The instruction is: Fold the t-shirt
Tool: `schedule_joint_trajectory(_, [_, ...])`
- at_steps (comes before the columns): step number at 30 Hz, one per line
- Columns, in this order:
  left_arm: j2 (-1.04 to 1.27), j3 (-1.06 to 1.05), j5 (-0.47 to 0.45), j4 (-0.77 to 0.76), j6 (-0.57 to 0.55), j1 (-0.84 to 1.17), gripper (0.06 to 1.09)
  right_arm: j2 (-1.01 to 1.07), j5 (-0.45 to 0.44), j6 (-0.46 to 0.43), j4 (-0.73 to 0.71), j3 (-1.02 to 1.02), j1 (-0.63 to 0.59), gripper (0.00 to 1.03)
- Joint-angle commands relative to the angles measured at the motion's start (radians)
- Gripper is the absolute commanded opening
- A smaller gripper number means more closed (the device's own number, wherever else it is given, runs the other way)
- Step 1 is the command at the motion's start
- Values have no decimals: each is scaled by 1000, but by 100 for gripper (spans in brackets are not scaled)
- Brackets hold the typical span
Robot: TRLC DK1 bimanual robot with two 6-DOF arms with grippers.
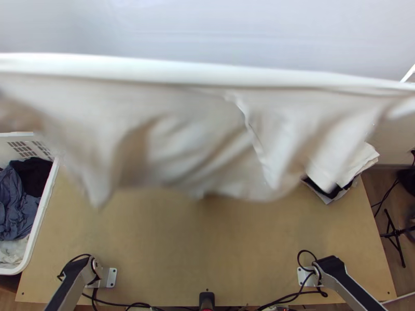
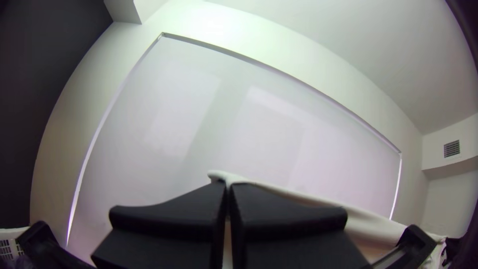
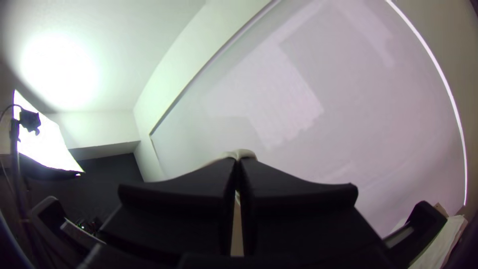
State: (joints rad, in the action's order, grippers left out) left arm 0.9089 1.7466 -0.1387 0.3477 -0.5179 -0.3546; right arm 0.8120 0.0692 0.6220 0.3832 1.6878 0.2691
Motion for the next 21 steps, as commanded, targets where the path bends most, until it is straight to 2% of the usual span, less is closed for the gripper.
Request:
schedule_joint_trajectory(1, [-134, -108, 22, -24, -8, -49, 9, -65, 21, 22, 71, 122, -37, 3])
schedule_joint_trajectory(7, [-137, -153, 21, -9, -7, -58, 9, -56, 43, 27, 71, 79, -30, 3])
schedule_joint_trajectory(9, [-143, -208, 16, 30, -7, -58, 9, -50, 44, 73, 72, 4, -22, 3])
schedule_joint_trajectory(17, [-306, -638, -24, 66, 70, -27, 9, -94, 47, 252, 37, -550, 48, 3])
schedule_joint_trajectory(21, [-363, -820, -25, 13, 90, -17, 9, -91, 44, 188, -86, -740, 104, 3])
